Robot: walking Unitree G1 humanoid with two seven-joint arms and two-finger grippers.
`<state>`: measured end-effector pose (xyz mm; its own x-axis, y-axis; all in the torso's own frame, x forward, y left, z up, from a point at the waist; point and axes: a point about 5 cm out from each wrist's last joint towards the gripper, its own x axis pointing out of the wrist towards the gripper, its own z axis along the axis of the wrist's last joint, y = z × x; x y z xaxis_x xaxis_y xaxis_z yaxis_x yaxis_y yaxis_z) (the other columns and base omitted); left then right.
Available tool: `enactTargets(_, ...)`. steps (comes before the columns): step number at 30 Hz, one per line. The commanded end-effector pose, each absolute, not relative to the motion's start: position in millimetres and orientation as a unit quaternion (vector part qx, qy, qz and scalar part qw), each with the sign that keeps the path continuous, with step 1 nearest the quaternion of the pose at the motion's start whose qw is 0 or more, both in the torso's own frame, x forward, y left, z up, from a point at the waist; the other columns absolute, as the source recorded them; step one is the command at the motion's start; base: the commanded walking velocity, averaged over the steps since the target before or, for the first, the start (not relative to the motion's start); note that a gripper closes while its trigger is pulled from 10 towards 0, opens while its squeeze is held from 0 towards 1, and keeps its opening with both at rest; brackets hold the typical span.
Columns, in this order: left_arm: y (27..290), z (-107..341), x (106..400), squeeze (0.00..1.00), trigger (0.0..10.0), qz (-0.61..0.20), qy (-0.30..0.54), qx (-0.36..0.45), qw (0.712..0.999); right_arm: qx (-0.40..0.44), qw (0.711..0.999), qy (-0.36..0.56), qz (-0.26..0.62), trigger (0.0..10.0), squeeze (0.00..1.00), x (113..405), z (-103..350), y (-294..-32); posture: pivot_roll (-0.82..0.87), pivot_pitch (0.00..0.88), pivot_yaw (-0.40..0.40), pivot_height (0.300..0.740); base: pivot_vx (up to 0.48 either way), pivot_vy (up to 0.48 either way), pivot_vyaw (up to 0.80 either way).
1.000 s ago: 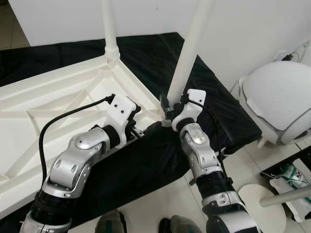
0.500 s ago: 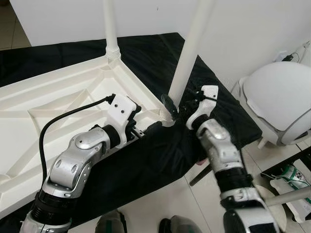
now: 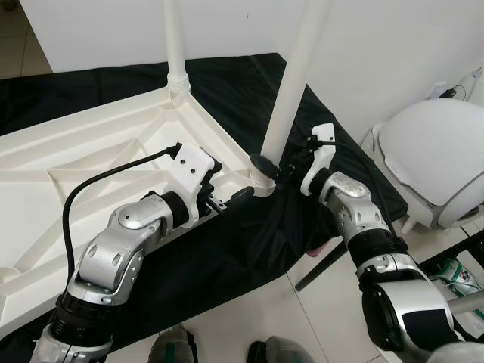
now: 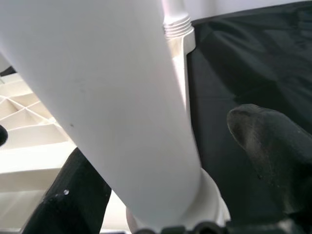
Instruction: Building children table
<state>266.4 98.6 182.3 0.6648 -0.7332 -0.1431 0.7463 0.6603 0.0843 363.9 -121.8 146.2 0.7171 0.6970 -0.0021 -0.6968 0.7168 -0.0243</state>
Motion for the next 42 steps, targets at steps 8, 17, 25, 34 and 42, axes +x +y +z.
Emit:
enactTargets(8,98.1,184.2,267.8,0.00,10.0,-0.407,0.047,0.070,0.910,-0.045,0.908,0.001,0.417,0.0,0.00,370.3,147.4,-107.7,0.02,0.000,-0.062,0.740,0.000,0.000,0.00)
enactTargets(17,99.0,184.6,267.7,0.00,10.0,-0.402,0.045,0.069,0.912,-0.045,0.903,0.007,0.426,0.0,0.00,370.9,144.6,-112.9,0.02,0.000,-0.070,0.740,0.000,0.000,0.00)
enactTargets(25,98.9,184.8,267.4,0.00,10.0,-0.400,0.045,0.067,0.913,-0.028,0.914,0.003,0.406,10.0,0.00,368.4,141.7,-121.7,0.02,0.001,-0.076,0.740,0.000,0.000,0.00)
enactTargets(34,97.9,182.8,264.7,0.00,10.0,-0.404,0.049,0.062,0.911,-0.005,0.959,-0.028,0.283,10.0,0.00,362.7,137.7,-117.8,0.00,0.012,-0.067,0.740,0.000,0.000,0.00)
enactTargets(42,96.3,181.6,265.4,0.00,10.0,-0.408,0.052,0.062,0.910,0.035,0.985,-0.013,0.169,10.0,0.00,354.8,128.7,-103.9,-0.01,0.010,-0.055,0.740,0.000,0.000,0.00)
